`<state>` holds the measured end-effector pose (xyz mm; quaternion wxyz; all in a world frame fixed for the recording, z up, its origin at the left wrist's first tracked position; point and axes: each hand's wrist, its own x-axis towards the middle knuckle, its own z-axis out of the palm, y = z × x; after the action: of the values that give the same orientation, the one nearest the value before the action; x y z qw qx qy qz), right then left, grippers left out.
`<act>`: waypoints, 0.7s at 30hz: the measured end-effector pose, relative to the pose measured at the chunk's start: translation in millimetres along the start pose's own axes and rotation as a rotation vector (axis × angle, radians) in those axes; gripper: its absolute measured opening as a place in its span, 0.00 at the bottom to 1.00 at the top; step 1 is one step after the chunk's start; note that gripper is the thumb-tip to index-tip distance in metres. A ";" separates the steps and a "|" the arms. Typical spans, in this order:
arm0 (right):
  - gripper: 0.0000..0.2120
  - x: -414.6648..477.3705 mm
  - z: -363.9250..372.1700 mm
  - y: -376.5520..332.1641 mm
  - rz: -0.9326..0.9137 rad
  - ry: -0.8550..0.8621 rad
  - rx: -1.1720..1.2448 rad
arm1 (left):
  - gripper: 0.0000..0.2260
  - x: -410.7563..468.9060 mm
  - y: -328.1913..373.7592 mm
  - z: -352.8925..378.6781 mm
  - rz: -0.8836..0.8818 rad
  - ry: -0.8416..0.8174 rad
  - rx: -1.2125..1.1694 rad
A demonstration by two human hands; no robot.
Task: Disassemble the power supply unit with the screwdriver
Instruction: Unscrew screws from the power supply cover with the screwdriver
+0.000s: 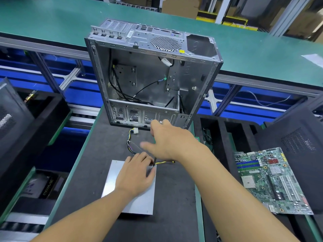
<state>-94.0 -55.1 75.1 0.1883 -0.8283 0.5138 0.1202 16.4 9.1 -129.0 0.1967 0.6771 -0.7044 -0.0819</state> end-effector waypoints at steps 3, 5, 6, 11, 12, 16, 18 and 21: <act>0.18 1.8 3.4 -1.1 0.031 0.086 0.020 | 0.06 -0.3 -0.1 0.2 0.001 0.007 -0.012; 0.10 2.5 5.5 -1.0 -0.019 0.120 0.025 | 0.06 0.4 -1.2 1.0 0.001 0.005 0.001; 0.06 2.5 5.8 -0.7 -0.040 0.116 0.043 | 0.06 0.7 -1.5 1.1 0.002 0.012 0.006; 0.10 0.7 3.0 -0.9 -0.050 0.016 0.102 | 0.12 1.0 2.3 -1.4 0.005 0.006 0.003; 0.12 0.9 3.6 -1.5 -0.025 0.027 0.076 | 0.12 1.1 2.4 -1.8 0.002 0.003 0.001; 0.14 1.5 6.1 -3.1 0.050 0.120 0.011 | 0.06 0.4 2.1 -0.4 -0.001 0.020 0.002; 0.08 1.8 7.2 -3.0 0.003 0.145 0.024 | 0.06 0.4 1.8 0.9 -0.007 0.010 0.006; 0.07 0.6 3.9 -2.5 -0.045 0.061 0.079 | 0.09 0.3 1.9 1.1 -0.012 0.001 -0.002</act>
<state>-91.5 -52.9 71.8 0.2075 -0.8349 0.5050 0.0702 14.2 8.8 -129.2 0.1970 0.6812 -0.7001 -0.0835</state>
